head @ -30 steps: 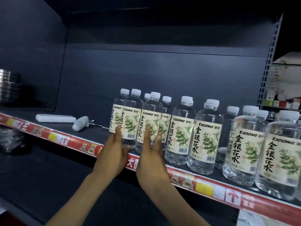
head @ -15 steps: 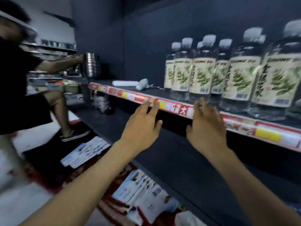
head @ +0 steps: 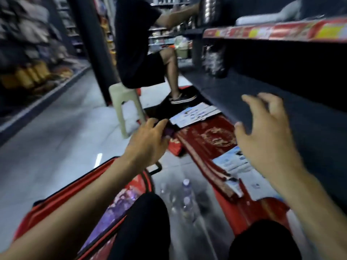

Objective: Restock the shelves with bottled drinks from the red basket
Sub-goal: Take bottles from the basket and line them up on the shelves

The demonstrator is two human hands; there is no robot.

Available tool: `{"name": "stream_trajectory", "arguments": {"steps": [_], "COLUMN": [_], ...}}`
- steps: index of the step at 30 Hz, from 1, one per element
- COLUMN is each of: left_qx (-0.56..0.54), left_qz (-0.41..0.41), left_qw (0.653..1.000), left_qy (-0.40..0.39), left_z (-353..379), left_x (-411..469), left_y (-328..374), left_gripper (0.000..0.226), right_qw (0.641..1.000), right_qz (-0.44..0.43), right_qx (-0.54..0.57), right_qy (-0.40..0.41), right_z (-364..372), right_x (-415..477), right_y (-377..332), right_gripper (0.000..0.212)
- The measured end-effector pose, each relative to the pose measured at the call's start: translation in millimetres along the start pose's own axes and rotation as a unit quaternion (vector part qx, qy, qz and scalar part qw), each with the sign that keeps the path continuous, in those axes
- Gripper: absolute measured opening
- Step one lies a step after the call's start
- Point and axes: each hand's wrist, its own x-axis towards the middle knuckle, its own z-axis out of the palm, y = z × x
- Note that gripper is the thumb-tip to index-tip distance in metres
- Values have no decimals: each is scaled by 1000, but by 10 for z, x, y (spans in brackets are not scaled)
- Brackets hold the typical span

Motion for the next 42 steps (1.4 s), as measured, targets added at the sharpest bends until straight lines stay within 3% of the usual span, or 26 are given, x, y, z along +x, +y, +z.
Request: {"name": "stream_trajectory", "arguments": {"steps": [4,9,13,18,20,23,25,30,35,38,42], "left_qx": [23,2,-55,-118,-124,-93,-82,-144,-302,-338,-353], "left_qz": [-145,-274,-369,-515,-550,-560,-561,-581,-654,-688,-688], "left_qw": [988,951,904,819,790,793,798,776,684,637,631], "left_qy": [-58,-143,-210,-223,-241,-220,-206,-199,-118,-80,-64], "left_z": [206,714,1160,1668,1863,2062,2106,2204,2506,2591,2611], "left_x": [-491,-1079,-1533,-2046,-2226,-2361,-2373,-2301,-2245,-2249,-2241], "left_y": [-947,-1908,-2375,-2851,-2977,-3117,-3135,-3016,-3013,-3056,-3048], "left_gripper": [52,42,32,16,18,22,15,14,24,28,35], "right_qw": [990,956,922,883,856,786,760,748,669,661,646], "right_qz": [-35,-47,-67,-113,-145,-206,-209,-61,54,95,138], "right_qx": [98,139,132,99,43,-51,-58,-29,-89,-64,-45], "right_qy": [-99,-255,-357,-445,-494,-581,-613,-660,-735,-741,-749], "right_z": [813,1681,2192,2871,3210,3736,4081,4800,5121,5295,5363], "right_x": [-142,-409,-492,-265,-259,-413,-592,-1346,-2014,-2052,-1995], "right_y": [-477,-769,-889,-1361,-1624,-2100,-2404,-2448,-2001,-1952,-1874], "right_gripper": [46,36,32,26,31,32,28,32,73,77,105]}}
